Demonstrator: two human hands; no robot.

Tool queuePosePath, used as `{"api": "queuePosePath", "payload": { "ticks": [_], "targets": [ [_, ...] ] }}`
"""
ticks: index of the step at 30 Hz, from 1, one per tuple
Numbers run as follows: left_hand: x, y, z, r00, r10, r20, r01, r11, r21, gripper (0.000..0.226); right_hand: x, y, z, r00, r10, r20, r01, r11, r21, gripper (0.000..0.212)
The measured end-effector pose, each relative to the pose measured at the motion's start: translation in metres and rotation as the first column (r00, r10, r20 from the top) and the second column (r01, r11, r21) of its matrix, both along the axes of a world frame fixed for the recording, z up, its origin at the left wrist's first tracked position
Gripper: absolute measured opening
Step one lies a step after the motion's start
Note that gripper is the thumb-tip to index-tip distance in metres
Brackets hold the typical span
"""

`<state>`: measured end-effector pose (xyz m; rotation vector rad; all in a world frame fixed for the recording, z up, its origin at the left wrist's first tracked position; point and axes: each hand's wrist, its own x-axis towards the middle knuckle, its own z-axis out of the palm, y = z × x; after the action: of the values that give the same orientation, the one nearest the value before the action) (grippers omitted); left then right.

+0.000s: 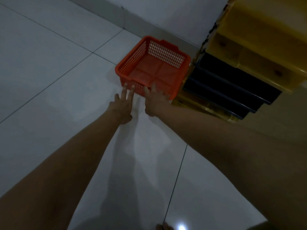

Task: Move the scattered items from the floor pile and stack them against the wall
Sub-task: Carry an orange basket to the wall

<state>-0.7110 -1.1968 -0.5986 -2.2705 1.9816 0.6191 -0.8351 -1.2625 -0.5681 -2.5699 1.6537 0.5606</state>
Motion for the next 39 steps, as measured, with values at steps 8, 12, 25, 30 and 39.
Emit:
{"api": "queuePosePath", "payload": {
  "ticks": [8,12,25,30,39],
  "targets": [
    [0.018,-0.007,-0.026,0.996,-0.057,-0.063,0.074,0.949,0.308,0.110,0.000,-0.052,0.011,0.986,-0.140,0.086,0.130,0.985,0.114,0.088],
    [0.020,-0.009,-0.032,0.994,-0.041,-0.099,0.070,0.948,0.312,0.112,0.000,-0.062,0.010,0.982,-0.172,0.084,0.167,0.984,0.057,0.084],
    [0.018,-0.009,-0.026,0.994,-0.016,-0.104,0.048,0.949,0.311,0.109,0.000,-0.062,-0.021,0.988,-0.100,-0.114,0.071,0.970,-0.234,0.080],
    [0.020,0.002,-0.023,0.995,-0.028,-0.100,0.056,0.958,0.283,0.099,0.024,-0.028,-0.010,0.947,0.115,-0.299,-0.160,0.978,-0.130,0.069],
    [0.041,0.088,0.019,0.996,0.013,0.087,-0.037,0.959,0.282,0.048,0.088,0.061,0.005,0.620,0.754,-0.217,-0.697,0.656,0.290,0.030]
  ]
}}
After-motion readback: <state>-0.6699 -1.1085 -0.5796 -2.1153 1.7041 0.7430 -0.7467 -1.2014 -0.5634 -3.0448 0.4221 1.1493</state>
